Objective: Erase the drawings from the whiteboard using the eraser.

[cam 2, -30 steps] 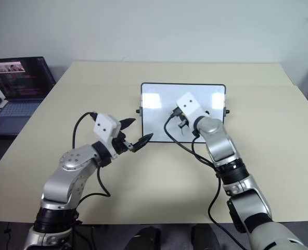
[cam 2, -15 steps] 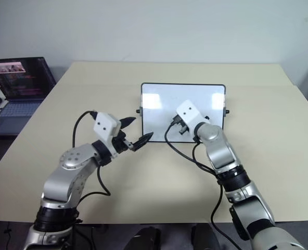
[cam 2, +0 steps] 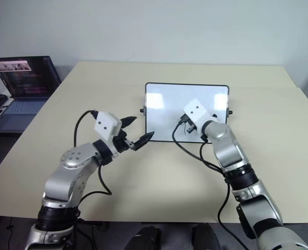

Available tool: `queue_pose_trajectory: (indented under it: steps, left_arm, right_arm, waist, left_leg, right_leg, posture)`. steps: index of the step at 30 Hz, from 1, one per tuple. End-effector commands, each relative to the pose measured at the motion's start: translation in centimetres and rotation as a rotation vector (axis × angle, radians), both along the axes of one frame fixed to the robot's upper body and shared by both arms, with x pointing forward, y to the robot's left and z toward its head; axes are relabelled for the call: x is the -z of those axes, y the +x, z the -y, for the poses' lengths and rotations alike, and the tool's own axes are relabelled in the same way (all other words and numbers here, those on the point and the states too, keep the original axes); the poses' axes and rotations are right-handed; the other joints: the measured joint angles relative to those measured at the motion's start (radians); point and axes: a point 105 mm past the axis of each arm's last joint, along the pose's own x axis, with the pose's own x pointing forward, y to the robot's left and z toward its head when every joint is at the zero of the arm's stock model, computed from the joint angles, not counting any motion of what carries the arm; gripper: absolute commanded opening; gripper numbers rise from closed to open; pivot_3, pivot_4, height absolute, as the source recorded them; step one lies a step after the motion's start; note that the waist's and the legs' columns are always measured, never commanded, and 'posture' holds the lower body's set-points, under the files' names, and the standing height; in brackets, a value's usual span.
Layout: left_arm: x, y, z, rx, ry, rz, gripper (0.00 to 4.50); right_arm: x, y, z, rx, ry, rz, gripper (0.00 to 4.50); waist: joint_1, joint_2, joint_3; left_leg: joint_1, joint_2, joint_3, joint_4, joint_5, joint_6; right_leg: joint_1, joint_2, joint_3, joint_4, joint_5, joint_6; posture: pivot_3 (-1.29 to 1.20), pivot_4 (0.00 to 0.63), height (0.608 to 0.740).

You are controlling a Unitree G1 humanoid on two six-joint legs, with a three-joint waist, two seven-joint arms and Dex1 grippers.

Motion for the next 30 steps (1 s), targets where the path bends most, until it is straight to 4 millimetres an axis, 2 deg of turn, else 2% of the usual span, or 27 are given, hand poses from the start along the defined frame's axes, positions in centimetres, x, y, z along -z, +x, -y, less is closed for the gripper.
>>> queue_pose_trajectory:
  steps: [1, 10, 14, 19, 24, 30]
  left_arm:
    - [-1.0, -0.1, 0.6, 0.030, -0.008, 0.044, 4.50]
    - [-1.0, 0.2, 0.8, 0.048, -0.009, 0.046, 4.50]
    - [-0.9, 0.0, 1.0, 0.061, -0.005, 0.046, 4.50]
    - [-0.7, -0.6, 0.7, 0.063, -0.003, 0.040, 4.50]
    - [-0.2, -1.8, 0.7, 0.079, -0.003, 0.013, 4.50]
    - [0.3, -2.6, 0.6, 0.100, 0.007, -0.024, 4.50]
  right_arm:
    - [0.5, 0.2, 3.0, 0.105, -0.014, -0.019, 1.09]
    - [-0.3, -0.8, 3.9, 0.125, 0.001, -0.019, 1.09]
    - [-1.7, -1.5, 3.2, 0.102, 0.095, -0.041, 1.09]
    - [-2.2, -3.2, 3.5, 0.089, 0.260, -0.197, 1.09]
    - [-1.6, -5.0, 4.6, 0.133, 0.342, -0.296, 1.09]
    - [1.5, -7.2, 4.5, 0.195, 0.401, -0.410, 1.09]
  waist:
    - [-0.001, 0.000, 0.000]
    - [-0.002, 0.000, 0.000]
    - [-0.003, 0.000, 0.000]
    - [-0.003, 0.000, 0.000]
    - [-0.003, 0.000, 0.000]
    - [-0.004, 0.000, 0.000]
  left_leg:
    - [0.000, 0.000, 0.000, 0.000, 0.000, 0.000]
    - [0.000, 0.000, 0.000, 0.000, 0.000, 0.000]
    - [0.000, 0.000, 0.000, 0.000, 0.000, 0.000]
    - [-0.001, 0.000, 0.000, -0.001, 0.000, 0.000]
    - [-0.002, 0.001, 0.000, -0.002, 0.000, 0.000]
    - [-0.003, 0.001, 0.000, -0.003, 0.000, 0.000]
  right_leg:
    - [0.000, 0.000, 0.000, 0.000, 0.000, 0.000]
    - [0.000, 0.000, 0.000, 0.000, 0.000, 0.000]
    - [0.000, 0.000, 0.000, 0.000, 0.000, 0.000]
    - [-0.001, 0.000, 0.000, -0.001, 0.000, 0.000]
    - [-0.002, -0.001, 0.000, -0.005, 0.000, 0.000]
    - [-0.002, -0.002, 0.000, -0.005, 0.000, 0.000]
  posture:
    - [0.00, 0.150, 0.740]
    - [0.00, 0.150, 0.740]
    - [0.00, 0.150, 0.740]
    - [0.00, 0.150, 0.740]
    - [0.00, 0.150, 0.740]
    - [0.00, 0.150, 0.740]
